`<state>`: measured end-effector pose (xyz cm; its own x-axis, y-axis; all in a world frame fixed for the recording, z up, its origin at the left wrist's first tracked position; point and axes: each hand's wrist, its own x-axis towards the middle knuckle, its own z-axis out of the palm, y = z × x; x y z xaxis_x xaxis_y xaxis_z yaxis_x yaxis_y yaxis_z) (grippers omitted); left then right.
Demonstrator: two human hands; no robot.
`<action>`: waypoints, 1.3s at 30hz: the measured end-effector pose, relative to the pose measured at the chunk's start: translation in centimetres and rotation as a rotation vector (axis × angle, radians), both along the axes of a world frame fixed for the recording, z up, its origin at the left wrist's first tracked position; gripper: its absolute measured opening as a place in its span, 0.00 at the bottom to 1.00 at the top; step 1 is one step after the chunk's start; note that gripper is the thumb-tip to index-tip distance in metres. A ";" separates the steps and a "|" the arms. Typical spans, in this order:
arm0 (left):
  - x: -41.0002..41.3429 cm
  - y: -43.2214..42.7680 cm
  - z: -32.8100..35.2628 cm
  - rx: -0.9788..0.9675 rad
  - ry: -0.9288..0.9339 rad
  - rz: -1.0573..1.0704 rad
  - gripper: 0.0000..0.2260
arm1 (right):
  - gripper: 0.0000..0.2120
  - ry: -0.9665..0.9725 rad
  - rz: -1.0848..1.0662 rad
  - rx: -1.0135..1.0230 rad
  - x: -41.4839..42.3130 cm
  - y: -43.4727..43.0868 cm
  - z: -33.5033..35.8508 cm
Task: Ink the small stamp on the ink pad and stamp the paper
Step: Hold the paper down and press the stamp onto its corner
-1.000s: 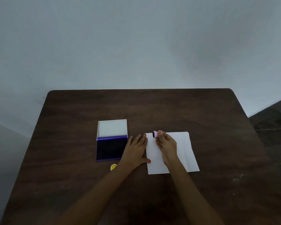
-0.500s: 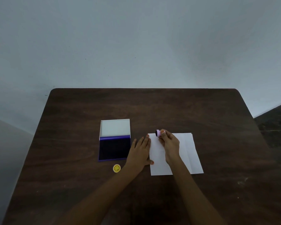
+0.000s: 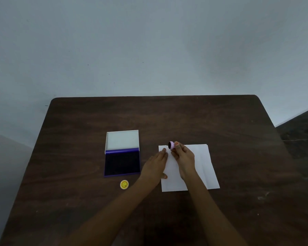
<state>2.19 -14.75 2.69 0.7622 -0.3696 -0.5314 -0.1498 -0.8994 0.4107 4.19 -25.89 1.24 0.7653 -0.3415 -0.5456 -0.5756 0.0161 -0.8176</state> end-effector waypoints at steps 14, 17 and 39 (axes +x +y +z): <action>0.2 -5.9 0.5 0.020 -0.317 -0.100 0.21 | 0.01 -0.057 -0.442 0.292 0.0 -10.0 2.1; 1.1 -6.5 0.3 -0.008 -0.284 -0.050 0.24 | 0.01 -0.049 -0.419 0.272 0.2 -10.2 1.8; 2.9 -9.3 -0.4 0.218 -0.056 -0.118 0.36 | 0.13 -0.144 0.035 -0.358 0.4 -10.6 0.4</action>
